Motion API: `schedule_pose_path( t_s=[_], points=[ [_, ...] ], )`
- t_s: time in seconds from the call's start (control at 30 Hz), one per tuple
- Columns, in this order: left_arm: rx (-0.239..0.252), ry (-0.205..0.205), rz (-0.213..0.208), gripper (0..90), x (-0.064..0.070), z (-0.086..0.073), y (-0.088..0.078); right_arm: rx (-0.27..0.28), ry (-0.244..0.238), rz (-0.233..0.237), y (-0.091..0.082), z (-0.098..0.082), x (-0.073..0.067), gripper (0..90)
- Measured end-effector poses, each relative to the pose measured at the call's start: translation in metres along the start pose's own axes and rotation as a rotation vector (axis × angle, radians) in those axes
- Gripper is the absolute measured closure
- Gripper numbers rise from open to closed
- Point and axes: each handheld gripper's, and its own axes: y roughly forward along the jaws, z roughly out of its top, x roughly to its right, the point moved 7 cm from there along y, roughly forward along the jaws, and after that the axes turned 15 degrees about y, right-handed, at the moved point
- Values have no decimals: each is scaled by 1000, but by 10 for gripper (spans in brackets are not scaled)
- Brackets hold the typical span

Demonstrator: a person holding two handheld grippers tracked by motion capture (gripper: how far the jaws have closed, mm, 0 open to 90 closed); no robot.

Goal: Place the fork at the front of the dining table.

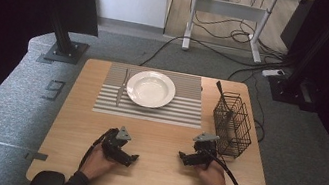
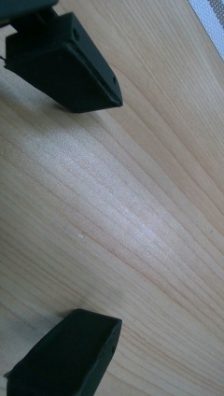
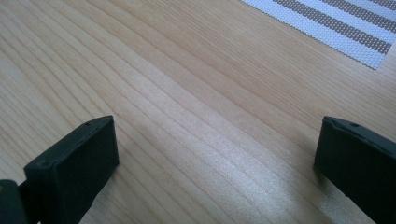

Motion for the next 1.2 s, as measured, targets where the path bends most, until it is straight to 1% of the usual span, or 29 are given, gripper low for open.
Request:
schedule_pose_path(
  t_s=[0.23,0.27,0.33,0.4,0.43,0.47,0.53,0.57,0.6,0.63,0.67,0.7,0.8,0.83,0.87,1.03,1.07,1.1,1.13,1.2],
  points=[
    [-18,1,-9,0,-1,2,0,-1,2,1,0,0,0,0],
    [-13,-10,-20,0,-1,3,0,-1,1,1,0,0,0,0],
    [-1,-18,-31,0,-2,6,-1,-1,0,2,0,0,0,0],
    [14,-21,-39,0,-2,10,-4,-1,0,2,0,0,0,0],
    [14,-21,-39,0,-2,10,-4,-1,0,2,0,0,0,0],
    [30,-21,-49,0,-2,15,-7,-1,2,1,0,0,0,0],
    [40,-16,-56,0,-2,20,-9,-1,0,2,0,0,0,0],
    [40,-16,-56,0,-2,20,-9,-1,-1,2,0,0,0,0],
    [48,-6,-61,0,-3,26,-11,-1,-1,2,0,0,0,0],
    [48,-6,-61,0,-3,26,-11,-1,-1,2,0,0,0,0],
    [53,11,-56,0,-4,31,-13,-1,-1,2,0,0,0,0],
    [53,11,-56,0,-4,31,-13,-1,-1,2,0,0,0,0],
    [77,22,-59,7,-7,45,-17,-1,-1,2,0,0,0,0],
    [77,22,-59,10,-7,45,-17,-1,-1,2,0,0,0,0],
    [89,28,-60,14,-9,52,-19,0,-1,2,0,0,0,0],
    [107,52,-61,28,-12,72,-22,0,-1,1,0,0,0,0],
    [107,52,-61,31,-12,72,-22,0,-1,1,0,0,0,0],
    [109,59,-60,31,-12,76,-23,0,-1,1,0,0,0,0],
    [119,67,-61,36,-14,84,-26,0,-1,1,0,0,0,0],
    [127,75,-66,45,-15,91,-27,2,1,-1,0,-1,-1,0]
  ],
)
